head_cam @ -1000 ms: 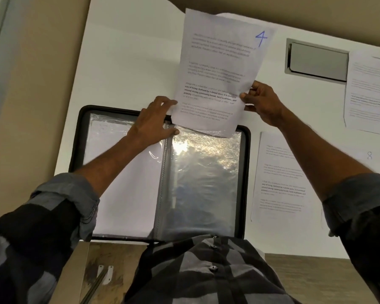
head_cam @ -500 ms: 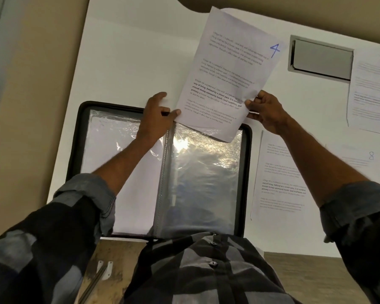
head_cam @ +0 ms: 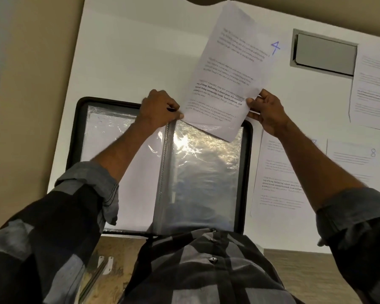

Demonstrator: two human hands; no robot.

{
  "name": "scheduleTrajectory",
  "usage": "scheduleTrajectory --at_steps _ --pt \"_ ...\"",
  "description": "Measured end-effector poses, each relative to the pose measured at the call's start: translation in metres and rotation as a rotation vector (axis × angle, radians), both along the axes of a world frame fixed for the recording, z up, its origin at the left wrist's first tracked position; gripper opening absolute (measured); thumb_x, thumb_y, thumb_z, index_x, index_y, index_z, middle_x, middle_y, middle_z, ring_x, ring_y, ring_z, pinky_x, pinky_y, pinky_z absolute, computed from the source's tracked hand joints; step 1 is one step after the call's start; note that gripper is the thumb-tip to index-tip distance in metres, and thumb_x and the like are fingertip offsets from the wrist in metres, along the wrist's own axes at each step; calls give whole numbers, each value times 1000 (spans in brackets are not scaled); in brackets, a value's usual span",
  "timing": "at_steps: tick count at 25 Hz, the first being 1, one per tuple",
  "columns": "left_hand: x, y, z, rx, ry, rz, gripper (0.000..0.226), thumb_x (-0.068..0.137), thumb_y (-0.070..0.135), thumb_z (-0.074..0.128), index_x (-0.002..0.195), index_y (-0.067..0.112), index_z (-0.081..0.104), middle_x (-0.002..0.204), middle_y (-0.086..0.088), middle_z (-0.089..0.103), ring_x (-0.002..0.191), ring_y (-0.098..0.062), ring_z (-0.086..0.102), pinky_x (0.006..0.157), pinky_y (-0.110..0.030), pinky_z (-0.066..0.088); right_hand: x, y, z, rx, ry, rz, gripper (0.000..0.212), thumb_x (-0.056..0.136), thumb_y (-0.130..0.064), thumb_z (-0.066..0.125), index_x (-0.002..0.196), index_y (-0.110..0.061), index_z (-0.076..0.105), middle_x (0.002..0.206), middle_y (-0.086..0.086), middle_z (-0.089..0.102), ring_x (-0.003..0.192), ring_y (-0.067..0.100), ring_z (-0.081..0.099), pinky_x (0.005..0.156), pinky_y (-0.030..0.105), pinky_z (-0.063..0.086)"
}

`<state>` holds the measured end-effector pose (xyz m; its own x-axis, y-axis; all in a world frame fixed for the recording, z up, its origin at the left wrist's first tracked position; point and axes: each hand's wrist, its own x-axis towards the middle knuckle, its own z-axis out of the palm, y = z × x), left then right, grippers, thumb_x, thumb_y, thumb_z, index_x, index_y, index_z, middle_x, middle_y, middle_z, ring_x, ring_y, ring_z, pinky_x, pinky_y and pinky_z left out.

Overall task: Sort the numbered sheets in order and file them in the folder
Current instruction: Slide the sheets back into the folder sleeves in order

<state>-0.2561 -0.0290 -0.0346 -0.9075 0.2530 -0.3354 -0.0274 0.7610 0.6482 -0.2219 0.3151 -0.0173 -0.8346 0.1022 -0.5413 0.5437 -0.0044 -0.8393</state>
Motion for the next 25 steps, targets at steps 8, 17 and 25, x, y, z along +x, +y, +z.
scheduleTrajectory --at_steps 8,17,25 --pt "2 4 8 66 283 -31 57 76 43 85 125 24 62 111 2 62 102 -14 57 89 -36 42 -3 6 1 22 9 47 46 100 -6 60 144 -10 52 127 4 71 114 21 69 89 32 57" --pt "11 23 1 -193 354 -726 38 91 57 64 115 29 73 114 3 67 110 -20 58 89 -40 39 -6 9 1 11 -42 105 44 100 -5 58 144 -10 53 119 -2 74 112 19 70 89 32 58" --pt "-3 21 20 -119 168 -661 24 91 48 71 101 26 71 82 14 67 78 -12 61 69 -27 38 -18 11 7 -27 -53 145 45 100 -3 58 144 -11 53 128 5 70 116 21 68 92 34 58"
